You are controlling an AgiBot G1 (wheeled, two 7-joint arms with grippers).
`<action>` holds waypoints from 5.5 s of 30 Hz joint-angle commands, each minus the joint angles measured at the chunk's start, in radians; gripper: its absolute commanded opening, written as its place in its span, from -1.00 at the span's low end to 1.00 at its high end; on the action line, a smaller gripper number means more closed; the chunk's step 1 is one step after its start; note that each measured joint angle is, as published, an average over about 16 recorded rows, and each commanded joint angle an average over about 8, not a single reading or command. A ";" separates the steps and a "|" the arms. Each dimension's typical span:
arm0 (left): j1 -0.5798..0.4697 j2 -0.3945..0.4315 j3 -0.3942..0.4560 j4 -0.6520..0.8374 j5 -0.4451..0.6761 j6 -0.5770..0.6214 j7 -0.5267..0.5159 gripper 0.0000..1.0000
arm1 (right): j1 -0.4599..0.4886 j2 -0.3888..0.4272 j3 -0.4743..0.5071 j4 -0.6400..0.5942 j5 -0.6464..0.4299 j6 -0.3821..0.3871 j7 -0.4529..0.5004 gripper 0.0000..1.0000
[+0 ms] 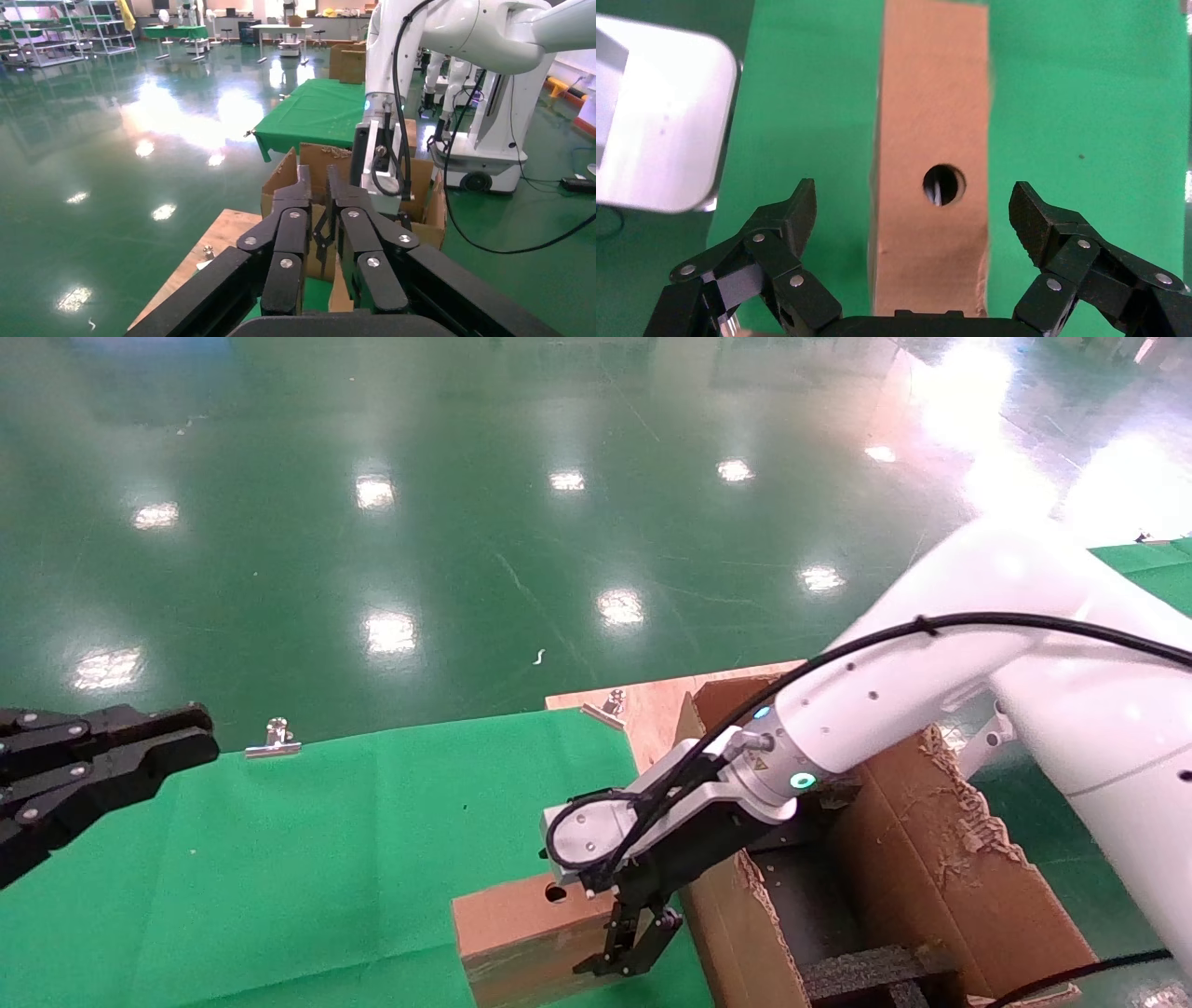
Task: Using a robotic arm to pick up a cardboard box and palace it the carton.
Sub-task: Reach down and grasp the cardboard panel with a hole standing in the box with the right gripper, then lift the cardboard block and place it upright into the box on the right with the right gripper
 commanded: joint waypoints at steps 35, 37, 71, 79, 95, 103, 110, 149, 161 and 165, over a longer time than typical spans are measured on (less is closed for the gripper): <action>0.000 0.000 0.000 0.000 0.000 0.000 0.000 1.00 | 0.033 -0.028 -0.062 -0.013 -0.030 0.007 -0.027 -1.00; 0.000 0.000 0.000 0.000 0.000 0.000 0.000 1.00 | 0.033 -0.028 -0.062 -0.013 -0.030 0.007 -0.027 -1.00; 0.000 0.000 0.000 0.000 0.000 0.000 0.000 1.00 | 0.439 0.158 -0.069 -0.127 0.207 -0.012 -0.005 -1.00; 0.000 0.000 0.000 0.000 0.000 0.000 0.000 1.00 | 0.483 0.243 -0.129 -0.139 0.248 -0.010 -0.009 -1.00; 0.000 0.000 0.000 0.000 0.000 0.000 0.000 1.00 | 0.564 0.613 -0.243 -0.023 0.218 -0.011 0.059 -1.00; 0.000 0.000 0.000 0.000 0.000 0.000 0.000 1.00 | 0.553 0.783 -0.295 0.018 0.208 0.000 0.093 -1.00; 0.000 0.000 0.000 0.000 0.000 -0.001 0.000 1.00 | 0.529 0.851 -0.323 0.042 0.224 0.021 0.112 -1.00; 0.000 0.000 0.000 0.000 0.000 -0.001 0.000 1.00 | 0.259 0.834 -0.528 0.222 0.077 0.579 0.898 -1.00; 0.000 0.000 0.000 0.000 0.000 -0.001 0.000 1.00 | 0.214 0.810 -0.568 0.224 -0.024 0.678 1.107 -1.00; 0.000 0.000 0.000 0.000 0.000 -0.001 0.000 1.00 | 0.209 0.802 -0.574 0.226 -0.066 0.693 1.149 -1.00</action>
